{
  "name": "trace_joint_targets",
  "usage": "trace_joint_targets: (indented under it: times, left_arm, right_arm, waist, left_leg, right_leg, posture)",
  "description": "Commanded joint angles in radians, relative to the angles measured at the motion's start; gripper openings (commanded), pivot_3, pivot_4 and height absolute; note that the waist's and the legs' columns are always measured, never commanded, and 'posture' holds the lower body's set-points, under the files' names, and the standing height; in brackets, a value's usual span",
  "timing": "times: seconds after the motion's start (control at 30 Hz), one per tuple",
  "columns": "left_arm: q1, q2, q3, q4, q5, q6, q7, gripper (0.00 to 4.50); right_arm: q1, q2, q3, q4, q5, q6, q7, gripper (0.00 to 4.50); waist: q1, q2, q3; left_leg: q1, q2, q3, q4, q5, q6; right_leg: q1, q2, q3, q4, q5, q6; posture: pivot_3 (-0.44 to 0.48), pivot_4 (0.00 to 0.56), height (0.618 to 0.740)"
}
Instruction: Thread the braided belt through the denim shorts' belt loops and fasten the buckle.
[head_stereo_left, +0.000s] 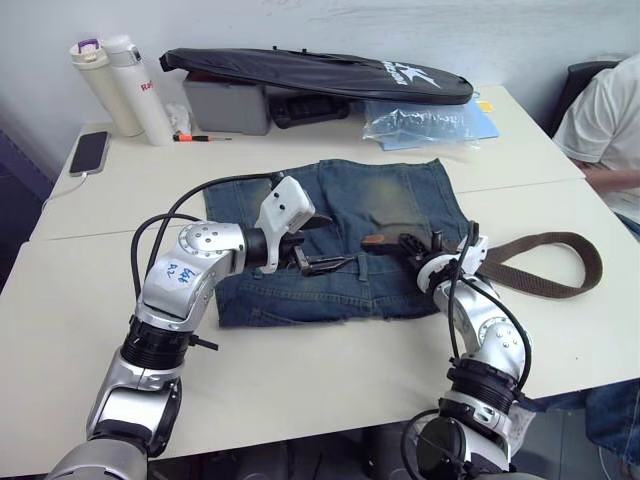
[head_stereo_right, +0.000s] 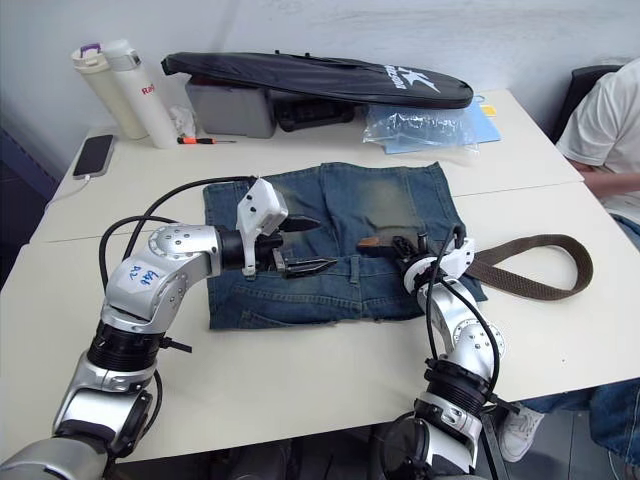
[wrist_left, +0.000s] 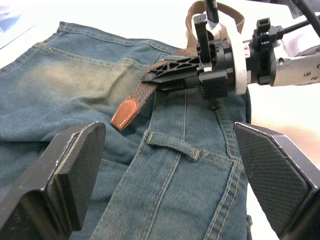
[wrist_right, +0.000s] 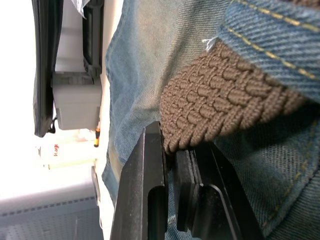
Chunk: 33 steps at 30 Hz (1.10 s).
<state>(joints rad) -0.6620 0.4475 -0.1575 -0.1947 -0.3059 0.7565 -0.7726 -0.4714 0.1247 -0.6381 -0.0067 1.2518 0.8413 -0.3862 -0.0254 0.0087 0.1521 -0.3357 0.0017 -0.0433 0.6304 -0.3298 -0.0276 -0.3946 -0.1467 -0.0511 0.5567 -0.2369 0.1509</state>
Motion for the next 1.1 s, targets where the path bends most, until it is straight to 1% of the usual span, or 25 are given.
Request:
trace_joint_targets:
  times: [0.03, 0.1, 0.17, 0.23, 0.33, 0.47, 0.6, 0.8, 0.87, 0.93, 1.1]
  left_arm:
    - [-0.017, 0.011, 0.003, -0.022, 0.001, -0.024, -0.001, 4.50]
    - [-0.019, 0.012, 0.001, -0.017, 0.002, -0.028, -0.003, 4.50]
    - [-0.022, 0.015, -0.002, -0.012, 0.004, -0.034, -0.007, 4.50]
    - [-0.025, 0.017, -0.005, -0.008, 0.004, -0.039, -0.009, 4.50]
    - [-0.027, 0.018, -0.010, -0.006, 0.002, -0.043, -0.012, 4.50]
    - [-0.027, 0.027, -0.013, -0.006, 0.000, -0.047, -0.023, 4.50]
    - [-0.020, 0.055, -0.001, -0.011, -0.005, -0.051, -0.048, 4.50]
    - [0.019, 0.126, 0.009, -0.049, -0.044, -0.066, -0.140, 4.50]
    - [0.028, 0.149, 0.008, -0.054, -0.051, -0.070, -0.168, 4.50]
    - [0.032, 0.168, 0.004, -0.052, -0.050, -0.079, -0.187, 4.50]
    - [0.034, 0.210, -0.014, -0.043, -0.037, -0.095, -0.226, 4.50]
  right_arm:
    - [0.067, -0.030, 0.023, -0.038, 0.093, 0.041, 0.039, 0.01]
    - [0.087, -0.053, 0.043, -0.063, 0.138, 0.049, 0.074, 0.01]
    - [0.183, -0.123, 0.055, -0.102, 0.193, 0.101, 0.197, 0.01]
    - [0.257, -0.193, 0.067, -0.111, 0.195, 0.129, 0.307, 0.01]
    - [0.299, -0.251, 0.091, -0.093, 0.197, 0.112, 0.408, 0.01]
    - [0.318, -0.288, 0.126, -0.075, 0.168, 0.097, 0.512, 0.01]
    - [0.328, -0.292, 0.146, -0.035, 0.129, 0.062, 0.546, 0.01]
    - [0.340, -0.295, 0.165, -0.013, 0.100, 0.039, 0.563, 0.01]
    - [0.336, -0.306, 0.163, 0.022, 0.093, 0.045, 0.529, 0.01]
    - [0.336, -0.315, 0.172, 0.039, 0.066, 0.040, 0.526, 0.01]
    - [0.331, -0.289, 0.182, 0.045, 0.087, 0.040, 0.494, 0.01]
  waist:
    - [0.001, 0.000, 0.000]
    - [0.001, 0.002, 0.001]
    - [0.002, 0.003, 0.002]
    - [0.014, 0.004, 0.002]
    - [0.022, 0.003, 0.003]
    - [0.023, 0.003, 0.004]
    - [0.022, 0.003, 0.004]
    - [0.021, 0.002, 0.003]
    - [0.022, 0.001, 0.003]
    - [0.022, -0.001, 0.002]
    - [0.022, -0.008, -0.002]
  left_leg:
    - [0.000, 0.000, 0.000, -0.001, 0.000, 0.000]
    - [-0.001, 0.000, 0.000, -0.001, 0.000, 0.000]
    - [-0.001, 0.000, 0.000, -0.001, 0.000, 0.001]
    - [-0.002, 0.000, 0.001, -0.002, -0.001, 0.002]
    - [-0.002, 0.000, 0.001, -0.001, -0.003, 0.003]
    - [-0.002, -0.001, 0.002, 0.001, -0.003, 0.003]
    - [-0.001, 0.000, 0.001, 0.001, -0.002, 0.003]
    - [-0.001, 0.000, 0.001, 0.001, -0.002, 0.002]
    - [0.000, 0.000, 0.001, 0.001, -0.002, 0.002]
    - [0.000, 0.000, 0.001, 0.001, -0.002, 0.002]
    - [0.001, 0.000, 0.001, 0.001, -0.002, 0.002]
  right_leg:
    - [0.000, 0.000, 0.000, 0.000, 0.000, 0.000]
    - [-0.001, 0.000, 0.000, 0.000, -0.001, 0.000]
    - [-0.001, 0.000, 0.000, -0.001, -0.001, 0.000]
    - [-0.001, 0.000, 0.000, -0.002, -0.001, 0.001]
    - [-0.001, 0.000, 0.000, -0.003, -0.002, 0.001]
    - [0.000, 0.000, 0.000, -0.003, -0.001, 0.002]
    - [-0.001, 0.000, 0.000, -0.002, -0.002, 0.000]
    - [0.000, 0.000, 0.000, -0.001, -0.002, 0.001]
    - [0.000, 0.000, 0.000, -0.001, -0.002, 0.001]
    - [0.000, 0.000, 0.000, -0.001, -0.002, 0.000]
    - [0.001, 0.000, 0.000, -0.004, -0.002, -0.001]
  posture:
    - [0.000, 0.150, 0.740]
    - [0.000, 0.150, 0.740]
    - [0.000, 0.150, 0.740]
    - [0.000, 0.150, 0.740]
    - [0.000, 0.150, 0.740]
    - [0.000, 0.150, 0.740]
    - [0.000, 0.150, 0.740]
    - [0.000, 0.150, 0.740]
    - [0.000, 0.150, 0.740]
    - [0.000, 0.150, 0.740]
    - [0.000, 0.150, 0.740]
